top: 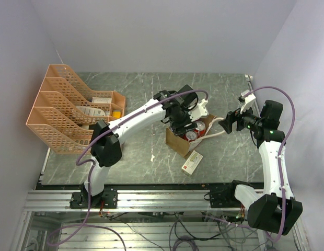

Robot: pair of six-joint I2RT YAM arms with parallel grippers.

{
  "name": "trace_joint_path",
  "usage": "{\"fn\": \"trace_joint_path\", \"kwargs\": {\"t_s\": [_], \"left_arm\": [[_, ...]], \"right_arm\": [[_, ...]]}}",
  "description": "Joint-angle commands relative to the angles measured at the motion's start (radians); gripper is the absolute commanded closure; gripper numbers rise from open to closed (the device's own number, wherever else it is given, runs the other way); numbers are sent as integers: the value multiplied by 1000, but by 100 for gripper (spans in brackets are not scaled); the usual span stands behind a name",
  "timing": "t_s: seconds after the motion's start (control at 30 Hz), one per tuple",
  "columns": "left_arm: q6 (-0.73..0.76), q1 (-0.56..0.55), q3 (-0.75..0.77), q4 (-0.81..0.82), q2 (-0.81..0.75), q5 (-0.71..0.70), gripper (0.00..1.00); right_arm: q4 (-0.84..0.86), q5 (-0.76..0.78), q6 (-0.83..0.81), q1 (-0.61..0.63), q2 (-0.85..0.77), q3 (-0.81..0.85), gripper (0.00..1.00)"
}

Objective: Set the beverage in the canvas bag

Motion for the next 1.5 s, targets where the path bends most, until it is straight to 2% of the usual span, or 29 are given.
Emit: {"fn": "trace_joint_path", "kwargs": {"t_s": [0.0,0.2,0.5,0.73,1.17,1.47], "left_arm": [[10,-4,-22,53,-66,-1,92],[12,-4,4,41,-60,-15,90],[4,-3,-163,176,-105,13,84],[36,-3,-148,167,-100,-27,81],[98,-3,-222,211,-93,-50,61],[72,-4,-215,178,-52,-28,53]], "right_arm": [[4,-14,-14,-15,-4,-12,14],[3,-19,-15,-18,-8,-12,14],[7,-26,-15,-19,-15,-16,14],[10,-23,-16,-21,-11,-16,14],[6,-30,-21,-21,-19,-15,14],[8,-21,-25,-21,-25,-18,14]]}}
